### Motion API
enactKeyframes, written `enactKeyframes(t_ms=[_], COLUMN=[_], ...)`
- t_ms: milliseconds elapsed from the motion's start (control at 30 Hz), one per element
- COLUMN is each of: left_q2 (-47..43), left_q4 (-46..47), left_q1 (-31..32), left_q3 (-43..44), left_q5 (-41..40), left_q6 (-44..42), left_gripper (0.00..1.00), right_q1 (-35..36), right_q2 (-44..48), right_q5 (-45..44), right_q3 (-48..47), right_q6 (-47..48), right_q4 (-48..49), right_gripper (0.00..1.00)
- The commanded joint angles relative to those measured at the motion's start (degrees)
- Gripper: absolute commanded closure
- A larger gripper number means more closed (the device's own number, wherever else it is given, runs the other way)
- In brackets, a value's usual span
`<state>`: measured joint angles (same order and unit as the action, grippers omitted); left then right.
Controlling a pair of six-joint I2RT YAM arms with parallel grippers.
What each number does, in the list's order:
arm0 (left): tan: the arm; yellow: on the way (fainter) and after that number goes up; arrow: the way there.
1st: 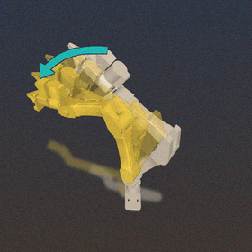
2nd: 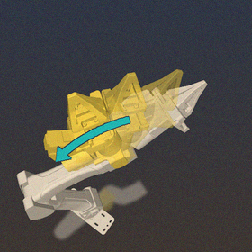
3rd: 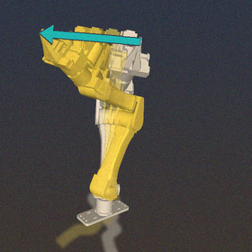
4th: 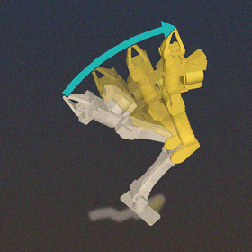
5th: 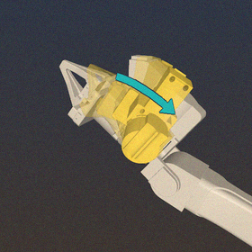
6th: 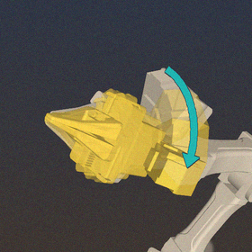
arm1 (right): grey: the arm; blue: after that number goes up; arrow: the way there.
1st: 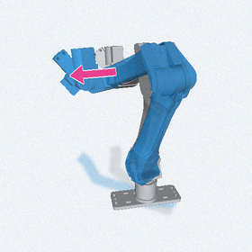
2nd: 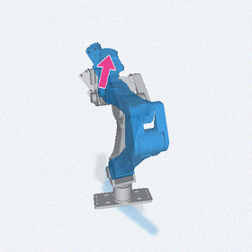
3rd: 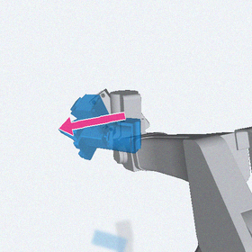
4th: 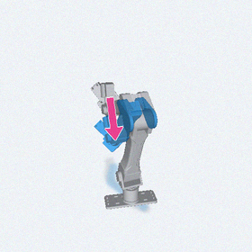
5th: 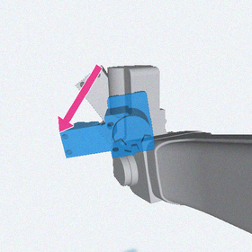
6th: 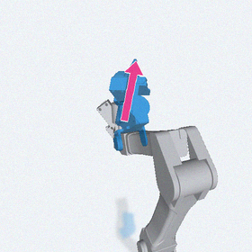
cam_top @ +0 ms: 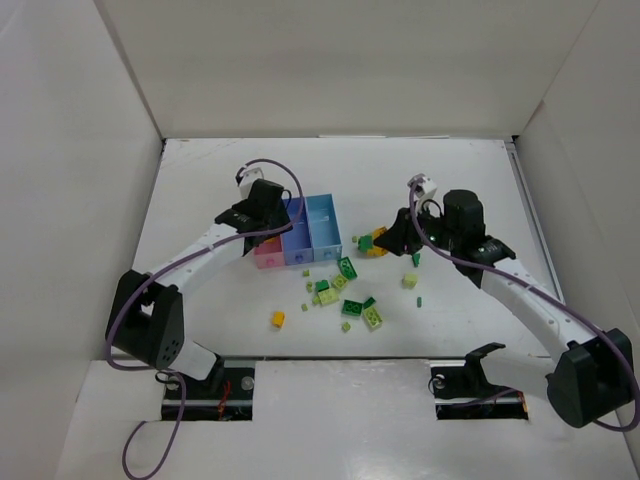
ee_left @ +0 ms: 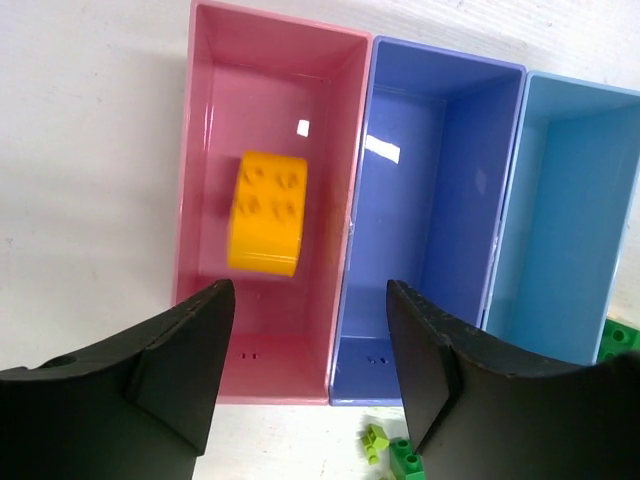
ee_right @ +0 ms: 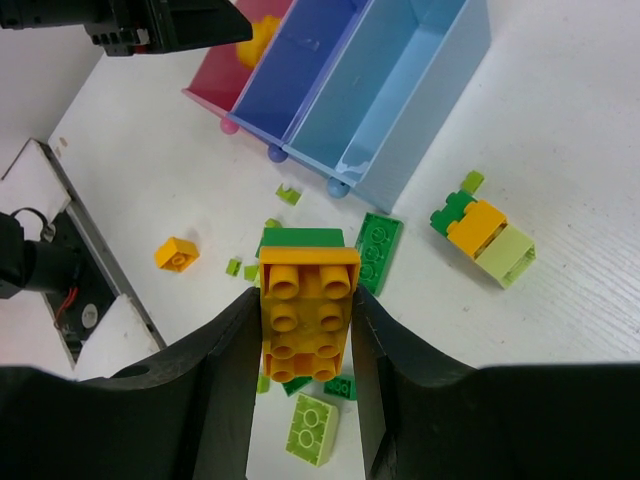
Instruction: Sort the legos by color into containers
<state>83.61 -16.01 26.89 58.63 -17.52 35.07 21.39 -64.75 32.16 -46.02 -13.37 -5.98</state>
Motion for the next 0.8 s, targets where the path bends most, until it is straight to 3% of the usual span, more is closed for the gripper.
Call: enactKeyframes(t_ms=[0,100,267,300,367,400,433,567,767], left_q2=[-2.8,-5.6,-13.6,-15.0,-18.6,-19.5,-20.3,-21.6,-19.0], left_q4=[-1.1,-1.1,4.0,7.3,11.7,16.6,19.4,30.1,32.6], left_q1=[-0.1,-0.1,-0.1,-0.1,-0.1,0.4,0.4,6.0,16.8], left_q3=[0.2,-0.6,-3.7,-5.4,-7.4,-9.4,-10.6,-12.9,-11.5], left_q5=[-0.2,1.7,8.9,11.3,23.3,28.1,37.9,50.4,49.3], left_q6=[0.2,0.2,-5.2,-6.8,-10.5,-12.0,-14.4,-16.5,-20.6], left_gripper=[0.41,0.35,0.1,0.07,0.0,0.0,0.0,0.0,0.0], right_q1=[-0.3,-0.3,-0.3,-0.3,-0.3,-0.3,-0.3,0.2,2.2], right_q2=[-0.3,-0.3,-0.8,-0.8,-1.3,-1.9,-1.9,-2.5,-1.1], right_q5=[2.3,2.8,7.5,8.8,14.7,16.9,22.7,31.2,34.0], right_q3=[-1.9,-1.9,-2.4,-2.4,-2.9,-2.9,-2.9,-2.4,-2.9], right_q6=[1.1,2.6,6.3,6.9,8.9,9.5,9.5,7.8,7.2], right_q4=[1.9,1.9,1.9,1.9,2.5,3.2,5.9,12.0,14.2], right_gripper=[1.0,1.0,1.0,1.0,1.0,1.0,1.0,1.0,1.0])
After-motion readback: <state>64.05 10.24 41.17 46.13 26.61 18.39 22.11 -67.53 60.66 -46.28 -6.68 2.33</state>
